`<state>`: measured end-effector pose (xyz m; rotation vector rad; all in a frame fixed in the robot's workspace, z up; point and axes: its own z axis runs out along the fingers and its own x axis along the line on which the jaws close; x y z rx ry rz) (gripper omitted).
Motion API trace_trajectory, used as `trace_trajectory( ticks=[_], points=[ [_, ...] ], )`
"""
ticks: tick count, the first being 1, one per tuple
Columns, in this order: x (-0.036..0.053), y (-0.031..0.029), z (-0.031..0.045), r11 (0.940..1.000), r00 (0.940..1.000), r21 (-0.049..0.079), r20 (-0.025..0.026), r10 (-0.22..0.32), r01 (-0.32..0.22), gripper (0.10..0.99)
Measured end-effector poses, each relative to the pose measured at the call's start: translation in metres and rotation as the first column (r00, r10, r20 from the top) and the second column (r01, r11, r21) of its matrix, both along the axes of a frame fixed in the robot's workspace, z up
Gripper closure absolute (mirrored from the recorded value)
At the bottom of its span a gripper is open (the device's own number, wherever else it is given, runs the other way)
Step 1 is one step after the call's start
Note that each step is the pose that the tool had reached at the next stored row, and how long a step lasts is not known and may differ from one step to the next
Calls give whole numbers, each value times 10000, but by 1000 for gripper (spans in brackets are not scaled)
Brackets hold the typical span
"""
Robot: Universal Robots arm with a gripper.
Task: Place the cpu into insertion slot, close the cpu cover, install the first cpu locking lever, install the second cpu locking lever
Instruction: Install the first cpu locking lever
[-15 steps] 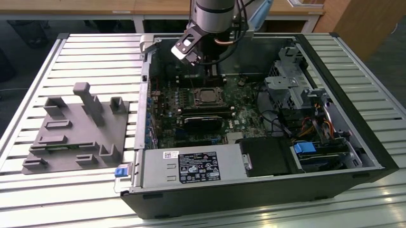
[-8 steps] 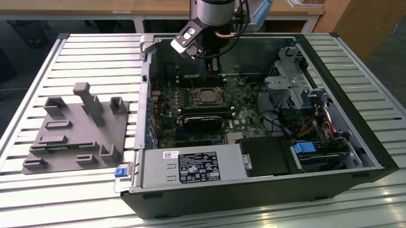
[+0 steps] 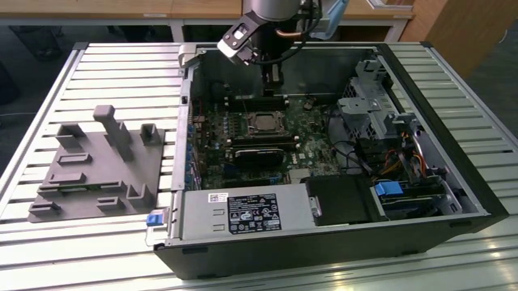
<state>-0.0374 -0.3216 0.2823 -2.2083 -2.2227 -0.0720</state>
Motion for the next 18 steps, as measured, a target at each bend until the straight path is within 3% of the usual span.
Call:
trace_trajectory(
  ticks=[6, 18],
  points=[
    [0, 0, 8, 9993, 9993, 1, 0, 381, -381, 980],
    [0, 0, 8, 9907, 9907, 1, 1, 1363, -1363, 980]
  ],
)
